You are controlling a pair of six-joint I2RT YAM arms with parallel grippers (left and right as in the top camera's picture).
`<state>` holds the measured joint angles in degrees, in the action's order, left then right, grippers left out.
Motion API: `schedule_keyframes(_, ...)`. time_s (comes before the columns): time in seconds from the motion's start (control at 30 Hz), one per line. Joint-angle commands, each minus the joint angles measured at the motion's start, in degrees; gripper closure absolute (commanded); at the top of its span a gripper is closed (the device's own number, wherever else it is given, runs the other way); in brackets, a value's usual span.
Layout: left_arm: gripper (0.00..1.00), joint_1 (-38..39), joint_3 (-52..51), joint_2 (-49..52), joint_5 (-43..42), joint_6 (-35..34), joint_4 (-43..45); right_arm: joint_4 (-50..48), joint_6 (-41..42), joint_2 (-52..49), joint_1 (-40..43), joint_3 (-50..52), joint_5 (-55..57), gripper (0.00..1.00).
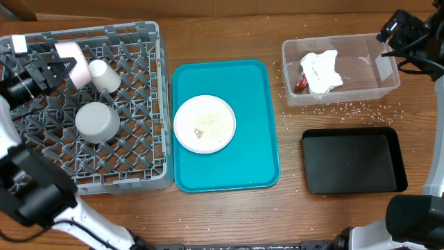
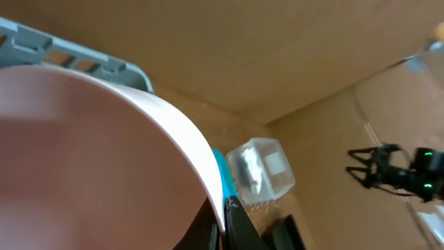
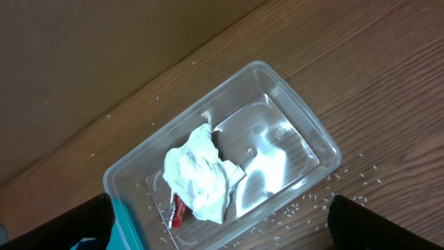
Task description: Sort waste into correct bins and load items into the dishwasher
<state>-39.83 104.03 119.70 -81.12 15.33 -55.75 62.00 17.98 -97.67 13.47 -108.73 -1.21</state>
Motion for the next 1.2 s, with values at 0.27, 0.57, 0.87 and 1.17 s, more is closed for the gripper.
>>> schedule_keyframes(0.27, 0.96, -3.6, 1.1, 5.2, -9.4, 2.6, 5.3, -0.3, 0.3, 0.7, 0.0, -1.0, 0.3, 0.0)
schedule_keyframes(0.57, 0.96, -3.3, 1.1, 7.2, -9.4, 1.8, 13.3, -0.3, 0.3, 0.7, 0.0, -1.0, 0.3, 0.0)
schedule_keyframes(0.87, 0.96, -3.5, 1.1, 11.9, -9.4, -4.3, 21.3, -0.3, 0.3, 0.7, 0.0, -1.0, 0.3, 0.0)
schedule_keyframes(1.17, 0.96, -3.2, 1.1, 13.7, -9.4, -7.0, 24.7, -0.3, 0.3, 0.7, 0.0, -1.0, 0.3, 0.0)
